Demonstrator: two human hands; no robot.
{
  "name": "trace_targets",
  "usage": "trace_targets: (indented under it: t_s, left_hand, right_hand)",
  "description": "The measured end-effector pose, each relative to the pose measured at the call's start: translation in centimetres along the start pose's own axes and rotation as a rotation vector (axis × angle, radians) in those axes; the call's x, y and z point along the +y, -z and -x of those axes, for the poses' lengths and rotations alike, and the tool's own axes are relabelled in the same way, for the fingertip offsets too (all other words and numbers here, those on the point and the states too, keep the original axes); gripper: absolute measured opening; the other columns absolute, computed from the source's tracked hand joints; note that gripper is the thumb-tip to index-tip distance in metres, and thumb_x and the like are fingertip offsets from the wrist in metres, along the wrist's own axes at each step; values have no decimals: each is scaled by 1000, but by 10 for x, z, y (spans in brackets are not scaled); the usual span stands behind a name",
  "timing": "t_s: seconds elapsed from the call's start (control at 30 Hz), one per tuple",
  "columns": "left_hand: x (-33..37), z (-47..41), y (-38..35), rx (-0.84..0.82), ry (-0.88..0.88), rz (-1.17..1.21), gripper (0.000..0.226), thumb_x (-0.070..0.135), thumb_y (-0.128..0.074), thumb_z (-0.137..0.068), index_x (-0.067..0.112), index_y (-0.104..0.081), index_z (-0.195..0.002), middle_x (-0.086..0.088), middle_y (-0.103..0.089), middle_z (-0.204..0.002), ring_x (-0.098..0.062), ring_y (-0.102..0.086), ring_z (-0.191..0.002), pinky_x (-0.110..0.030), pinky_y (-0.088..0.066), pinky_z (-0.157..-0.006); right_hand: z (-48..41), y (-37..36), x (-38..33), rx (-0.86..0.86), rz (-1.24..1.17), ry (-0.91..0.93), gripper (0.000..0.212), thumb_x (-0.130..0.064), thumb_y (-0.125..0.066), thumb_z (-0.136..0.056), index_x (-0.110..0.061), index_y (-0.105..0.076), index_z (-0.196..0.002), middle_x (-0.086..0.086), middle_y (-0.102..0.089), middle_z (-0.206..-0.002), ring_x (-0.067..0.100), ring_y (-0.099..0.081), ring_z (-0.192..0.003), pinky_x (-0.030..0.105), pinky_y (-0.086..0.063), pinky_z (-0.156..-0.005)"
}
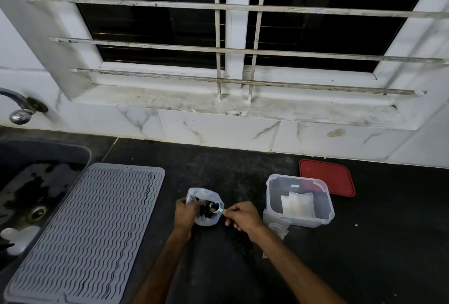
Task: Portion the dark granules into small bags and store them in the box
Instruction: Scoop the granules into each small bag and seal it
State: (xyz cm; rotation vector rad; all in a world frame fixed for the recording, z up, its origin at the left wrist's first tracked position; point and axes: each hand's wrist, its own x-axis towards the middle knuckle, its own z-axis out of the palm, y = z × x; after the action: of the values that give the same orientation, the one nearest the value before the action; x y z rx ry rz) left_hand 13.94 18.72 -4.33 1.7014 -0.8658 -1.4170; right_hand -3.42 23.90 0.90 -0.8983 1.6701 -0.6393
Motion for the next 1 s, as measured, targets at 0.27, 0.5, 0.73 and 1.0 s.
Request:
trace_targets:
  t_s: [0.27,0.5,0.73,1.0]
  left_hand:
    - [8,18,-1,-11,-116,-59,57,20,-67,-83,4,-45,-133,-18,-56,-130,-27,-59,-115,-39,-52,-93]
    - [18,92,-19,296,-367,-328,21,25,-59,-93,19,-55,-113,-2,-62,-110,-21,-61,-104,-38,-50,-86]
    - [-2,140,-96,-264,-155,-607,63,72,-46,-86,18,-68,-63,2,-71,-66,-12,-68,-68,-28,-52,-68]
    - [-11,138,-142,-291,-167,-787,42,48,-56,-90,17,-71,-66,-4,-74,-82,-19,-69,-81,-28,-52,-72]
  right_hand:
    - [21,14,-3,-77,-90,-7,16,-19,-66,-92,-5,-72,-94,1,-68,-64,6,-46,-46,18,-34,-44]
    - [59,59,1,-73,-222,-2,14,-23,-68,-91,-11,-73,-96,0,-70,-67,5,-49,-49,17,-36,-46]
    - [97,136,33,116,-261,82,17,-20,-69,-90,-4,-73,-92,6,-69,-69,8,-50,-51,19,-38,-49]
    - [108,160,70,160,-193,87,13,-16,-68,-91,-3,-71,-91,10,-70,-67,10,-48,-48,20,-37,-46]
